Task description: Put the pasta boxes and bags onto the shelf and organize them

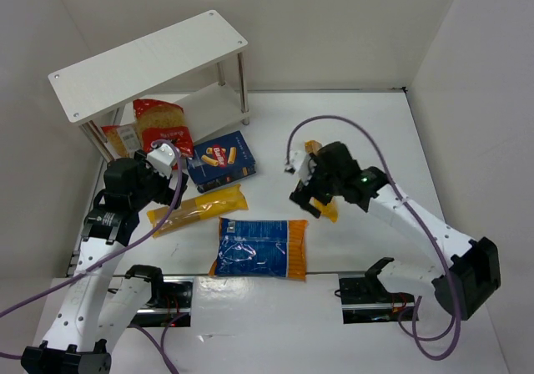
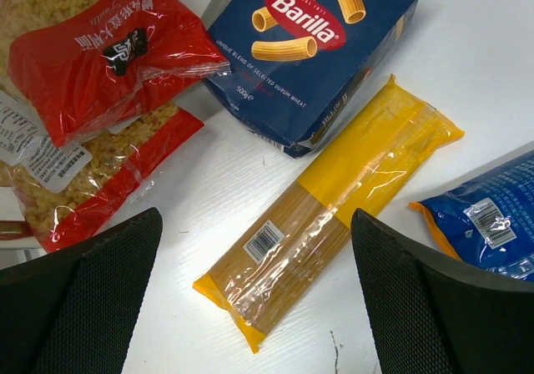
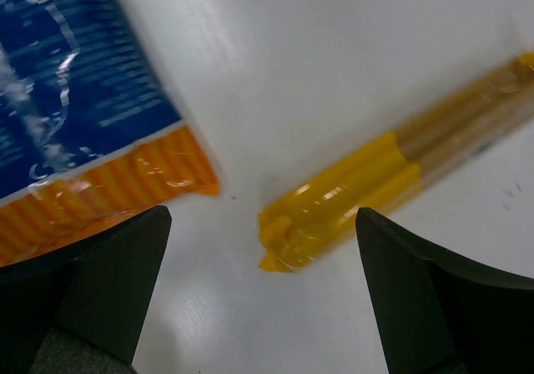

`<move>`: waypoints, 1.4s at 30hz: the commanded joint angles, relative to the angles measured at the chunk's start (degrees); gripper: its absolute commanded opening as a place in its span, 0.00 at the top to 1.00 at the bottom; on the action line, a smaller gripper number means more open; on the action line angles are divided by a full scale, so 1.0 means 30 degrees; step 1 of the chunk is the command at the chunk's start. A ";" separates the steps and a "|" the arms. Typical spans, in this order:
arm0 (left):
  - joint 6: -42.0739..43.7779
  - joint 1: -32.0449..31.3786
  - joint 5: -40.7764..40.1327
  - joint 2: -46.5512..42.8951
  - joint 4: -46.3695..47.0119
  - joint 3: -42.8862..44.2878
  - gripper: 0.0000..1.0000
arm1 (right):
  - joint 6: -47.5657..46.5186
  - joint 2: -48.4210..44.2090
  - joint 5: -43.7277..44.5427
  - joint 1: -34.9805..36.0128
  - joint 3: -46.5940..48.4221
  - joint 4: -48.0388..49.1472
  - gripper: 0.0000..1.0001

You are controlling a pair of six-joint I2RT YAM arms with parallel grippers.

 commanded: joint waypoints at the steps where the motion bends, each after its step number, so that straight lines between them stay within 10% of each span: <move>1: -0.0053 0.0286 -0.0103 -0.0034 0.0451 -0.0027 0.01 | -0.2166 0.0841 -0.0577 0.3491 0.0540 -0.1239 0.00; 12: -0.0053 0.0639 -0.0103 0.0726 0.0451 -0.0027 0.01 | -0.2961 0.4384 -0.2042 0.9359 -0.0370 0.0135 0.00; 32: 0.0123 0.0639 -0.0103 0.1373 0.0451 -0.0027 0.01 | -0.5305 1.2204 -0.3860 0.9597 0.0421 0.2071 0.00; 33: 0.0123 0.0639 -0.0103 0.1373 0.0451 -0.0027 0.01 | -0.5566 1.2588 -0.4063 0.9597 0.0595 0.2071 0.05; 38: 0.0299 0.0639 -0.0103 0.1373 0.0451 -0.0027 0.01 | -0.5278 1.4115 -0.4241 0.9597 0.2498 -0.0118 0.96; 42: 0.0299 0.0639 -0.0103 0.1198 0.0451 -0.0027 0.01 | -0.5100 1.2776 -0.4038 0.9597 0.2882 -0.1032 1.00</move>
